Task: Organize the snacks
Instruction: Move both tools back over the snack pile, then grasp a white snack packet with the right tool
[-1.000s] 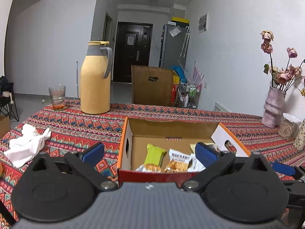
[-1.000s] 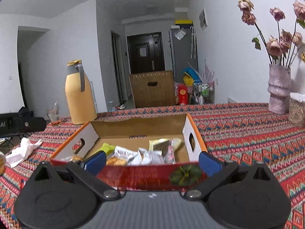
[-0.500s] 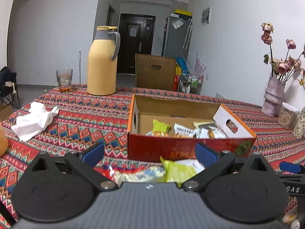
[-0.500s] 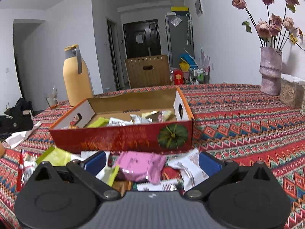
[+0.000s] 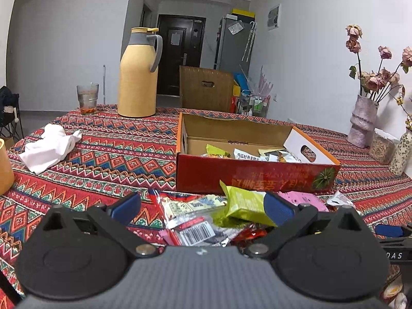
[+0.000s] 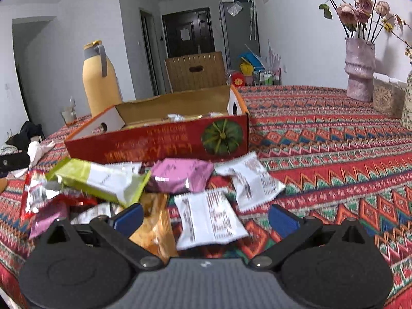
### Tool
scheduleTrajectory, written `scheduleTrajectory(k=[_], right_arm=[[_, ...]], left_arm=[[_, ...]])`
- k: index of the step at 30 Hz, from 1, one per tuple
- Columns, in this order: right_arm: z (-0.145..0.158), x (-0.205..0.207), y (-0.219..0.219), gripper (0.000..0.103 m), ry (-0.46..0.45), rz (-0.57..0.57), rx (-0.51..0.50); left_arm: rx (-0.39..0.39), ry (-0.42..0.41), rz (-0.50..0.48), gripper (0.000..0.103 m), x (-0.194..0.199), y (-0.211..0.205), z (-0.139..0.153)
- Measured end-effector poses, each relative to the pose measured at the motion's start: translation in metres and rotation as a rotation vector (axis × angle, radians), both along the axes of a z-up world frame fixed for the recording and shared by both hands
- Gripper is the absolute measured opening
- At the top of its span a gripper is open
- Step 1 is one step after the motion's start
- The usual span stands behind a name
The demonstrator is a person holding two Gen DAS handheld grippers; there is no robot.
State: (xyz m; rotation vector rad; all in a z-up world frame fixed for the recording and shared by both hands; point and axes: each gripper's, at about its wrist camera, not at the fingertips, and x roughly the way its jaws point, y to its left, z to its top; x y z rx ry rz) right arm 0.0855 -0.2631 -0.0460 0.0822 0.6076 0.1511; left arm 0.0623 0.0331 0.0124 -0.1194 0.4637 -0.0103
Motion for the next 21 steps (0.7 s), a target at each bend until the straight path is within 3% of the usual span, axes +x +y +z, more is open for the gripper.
scheduleTrajectory(k=[10,17,21], right_arm=[[-0.005,0.002,-0.004,0.102,0.010,-0.032,-0.008],[-0.007,0.013,-0.005,0.080,0.020,-0.033,-0.035],[-0.007,0.023,0.001,0.074,0.026,-0.001,-0.072]], left_arm=[[-0.007,0.023,-0.014,0.103,0.000,-0.002,-0.007],[-0.006,0.039,-0.018,0.103,0.001,-0.003,-0.011],[-0.005,0.049,-0.017,0.103,0.001,-0.004,-0.014]])
